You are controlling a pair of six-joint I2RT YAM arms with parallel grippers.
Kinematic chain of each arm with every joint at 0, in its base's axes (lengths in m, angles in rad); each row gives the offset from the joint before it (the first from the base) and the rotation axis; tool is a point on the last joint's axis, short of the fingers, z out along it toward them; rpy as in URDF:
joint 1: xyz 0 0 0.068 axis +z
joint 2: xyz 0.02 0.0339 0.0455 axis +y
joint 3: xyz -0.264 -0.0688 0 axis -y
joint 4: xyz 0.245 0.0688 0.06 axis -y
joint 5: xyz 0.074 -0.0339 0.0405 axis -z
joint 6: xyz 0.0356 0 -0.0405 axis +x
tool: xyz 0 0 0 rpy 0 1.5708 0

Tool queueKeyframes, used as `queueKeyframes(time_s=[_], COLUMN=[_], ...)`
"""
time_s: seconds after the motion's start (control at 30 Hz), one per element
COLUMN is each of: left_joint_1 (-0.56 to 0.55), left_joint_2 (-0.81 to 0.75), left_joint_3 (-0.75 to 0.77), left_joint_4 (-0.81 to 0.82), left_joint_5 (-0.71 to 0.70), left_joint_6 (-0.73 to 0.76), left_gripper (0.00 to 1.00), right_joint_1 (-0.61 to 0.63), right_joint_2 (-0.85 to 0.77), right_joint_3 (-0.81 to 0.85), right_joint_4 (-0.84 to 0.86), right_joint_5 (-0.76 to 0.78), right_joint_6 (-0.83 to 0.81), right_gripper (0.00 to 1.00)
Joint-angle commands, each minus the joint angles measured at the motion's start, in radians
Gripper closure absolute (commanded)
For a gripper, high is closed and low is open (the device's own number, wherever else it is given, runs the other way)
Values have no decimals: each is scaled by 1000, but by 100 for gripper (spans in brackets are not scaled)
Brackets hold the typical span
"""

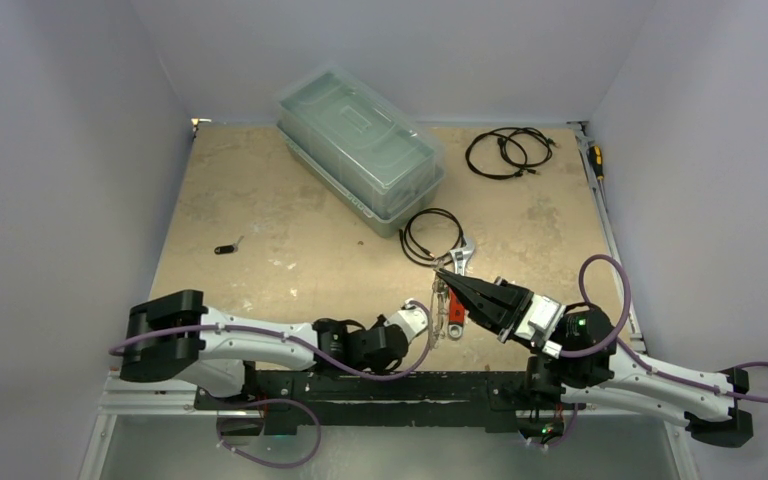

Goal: Put the keys on the keyring

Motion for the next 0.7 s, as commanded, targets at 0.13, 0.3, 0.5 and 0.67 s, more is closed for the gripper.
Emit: queueKeyframes(time_s=[0.13,0.3,0.5,0.67], left_joint_1=[-7,-7,-6,-5], left_joint_2=[-167,-217,-197,-151], left_joint_3=[-19,-61,-75,-52], left_joint_4=[38,54,68,80], left_joint_5=[26,38,89,124], left_joint_6=[23,82,235,330], left_gripper=[100,100,53,51], right_joint_1=[4,4,4,4], right_joint_2=[0,0,8,7], right_joint_3=[20,20,23,23], right_joint_4=[31,32,32,29], right_joint_5=[24,22,19,19], right_joint_6=[8,8,9,10], right_gripper=[100,100,100,100])
